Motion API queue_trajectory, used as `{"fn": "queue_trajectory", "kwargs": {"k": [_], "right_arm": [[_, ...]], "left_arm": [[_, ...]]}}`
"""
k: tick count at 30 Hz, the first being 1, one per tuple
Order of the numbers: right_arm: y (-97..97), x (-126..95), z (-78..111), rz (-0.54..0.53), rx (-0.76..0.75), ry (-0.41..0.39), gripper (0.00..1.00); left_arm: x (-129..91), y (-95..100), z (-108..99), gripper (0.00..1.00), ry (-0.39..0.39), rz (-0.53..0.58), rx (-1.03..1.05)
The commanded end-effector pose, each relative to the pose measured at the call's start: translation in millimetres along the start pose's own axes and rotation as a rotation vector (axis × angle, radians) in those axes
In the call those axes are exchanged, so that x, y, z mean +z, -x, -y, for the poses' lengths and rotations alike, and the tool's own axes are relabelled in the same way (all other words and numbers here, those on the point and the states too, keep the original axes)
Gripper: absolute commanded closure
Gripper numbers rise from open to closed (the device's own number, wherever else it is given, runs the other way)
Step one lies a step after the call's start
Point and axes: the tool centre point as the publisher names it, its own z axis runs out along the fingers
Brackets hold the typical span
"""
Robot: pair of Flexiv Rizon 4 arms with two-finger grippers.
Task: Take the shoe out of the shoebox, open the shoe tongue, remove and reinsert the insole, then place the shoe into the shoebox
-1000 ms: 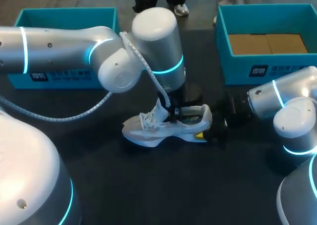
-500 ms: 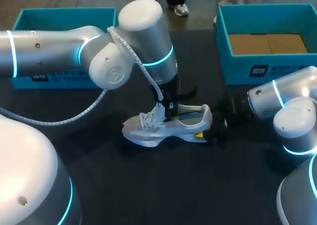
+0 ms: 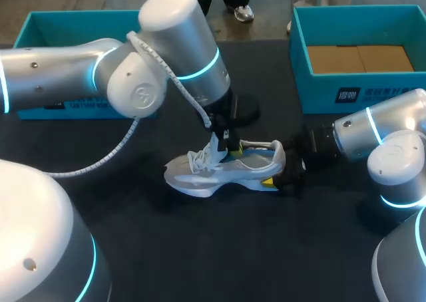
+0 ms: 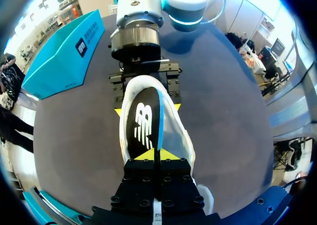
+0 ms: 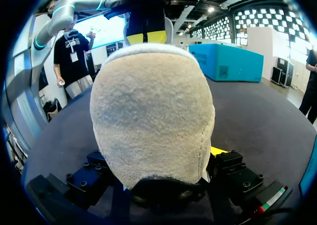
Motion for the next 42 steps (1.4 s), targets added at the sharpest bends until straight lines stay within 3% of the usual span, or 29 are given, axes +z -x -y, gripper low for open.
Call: {"fn": "queue_trajectory", "kwargs": {"k": [1,29,36,37,39,42], "right_arm": [[-1.3,11.5,6.8,0.0,0.001,-0.003,1.0],[-1.3,11.5,6.8,0.0,0.001,-0.003,1.0],[-1.3,11.5,6.8,0.0,0.001,-0.003,1.0],[-1.3,11.5,6.8,0.0,0.001,-0.003,1.0],[-1.3,11.5,6.8,0.0,0.001,-0.003,1.0],[-1.3,11.5,6.8,0.0,0.001,-0.003,1.0]], "left_arm": [[-5.5,-2.0,-0.4,1.0,-0.021,0.007,0.006],[-20.8,-7.2,34.8,1.0,-0.104,0.048,0.075],[-22.8,-8.8,35.3,1.0,-0.116,0.049,0.08],[-23.1,-8.8,34.8,0.97,-0.117,0.05,0.079],[-23.4,-8.7,33.9,0.63,-0.119,0.051,0.077],[-23.3,-8.6,33.2,0.53,-0.12,0.052,0.074]]}}
